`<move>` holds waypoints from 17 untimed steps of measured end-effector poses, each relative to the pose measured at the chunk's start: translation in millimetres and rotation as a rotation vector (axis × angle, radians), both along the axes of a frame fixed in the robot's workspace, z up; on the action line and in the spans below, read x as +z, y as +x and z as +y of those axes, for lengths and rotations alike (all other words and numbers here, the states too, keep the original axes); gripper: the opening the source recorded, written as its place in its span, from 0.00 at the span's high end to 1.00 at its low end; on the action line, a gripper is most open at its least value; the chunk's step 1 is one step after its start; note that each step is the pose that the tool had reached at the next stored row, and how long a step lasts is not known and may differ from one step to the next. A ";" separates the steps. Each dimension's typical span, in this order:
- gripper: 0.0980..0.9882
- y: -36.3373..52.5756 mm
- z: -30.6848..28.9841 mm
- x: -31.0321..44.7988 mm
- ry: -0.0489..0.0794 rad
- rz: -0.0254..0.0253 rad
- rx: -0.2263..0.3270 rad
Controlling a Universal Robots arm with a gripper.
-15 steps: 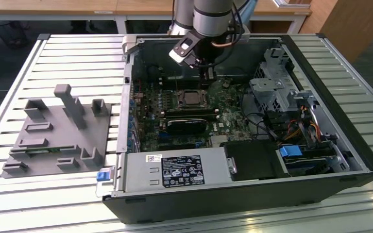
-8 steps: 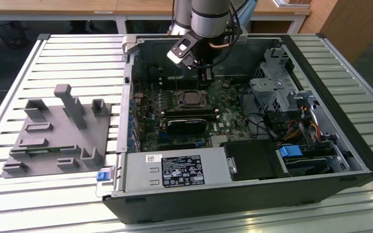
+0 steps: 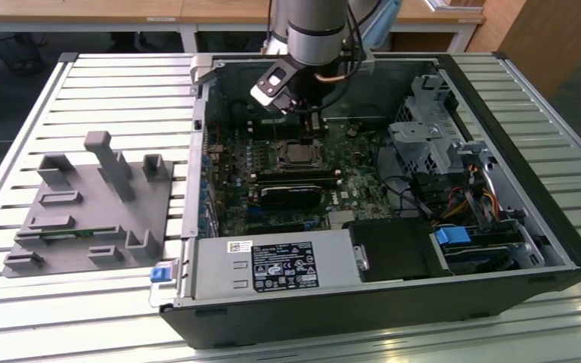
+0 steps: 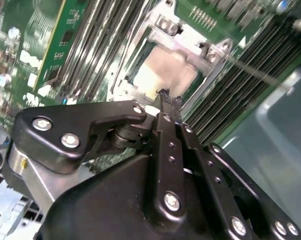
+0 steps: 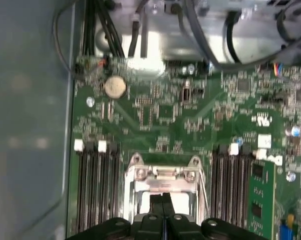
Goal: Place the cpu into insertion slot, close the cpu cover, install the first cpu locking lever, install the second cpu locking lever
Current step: 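Close the cpu cover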
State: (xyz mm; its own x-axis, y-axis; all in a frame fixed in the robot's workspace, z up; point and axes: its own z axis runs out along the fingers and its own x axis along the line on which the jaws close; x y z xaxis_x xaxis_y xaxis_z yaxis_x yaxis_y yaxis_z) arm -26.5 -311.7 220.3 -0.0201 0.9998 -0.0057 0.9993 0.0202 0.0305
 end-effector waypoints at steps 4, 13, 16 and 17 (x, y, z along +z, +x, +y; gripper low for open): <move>0.97 -8.6 0.0 -2.3 0.000 -0.0001 0.000; 0.97 -18.5 0.1 -5.7 0.000 -0.0001 0.000; 0.97 -22.0 0.0 -7.8 0.000 -0.0001 0.000; 0.97 -23.1 0.0 -8.7 0.000 -0.0001 0.000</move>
State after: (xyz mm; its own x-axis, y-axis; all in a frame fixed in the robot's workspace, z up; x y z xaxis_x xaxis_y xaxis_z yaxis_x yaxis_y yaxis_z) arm -49.5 -311.7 211.6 -0.0201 0.9998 -0.0055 0.9993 0.0203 0.0306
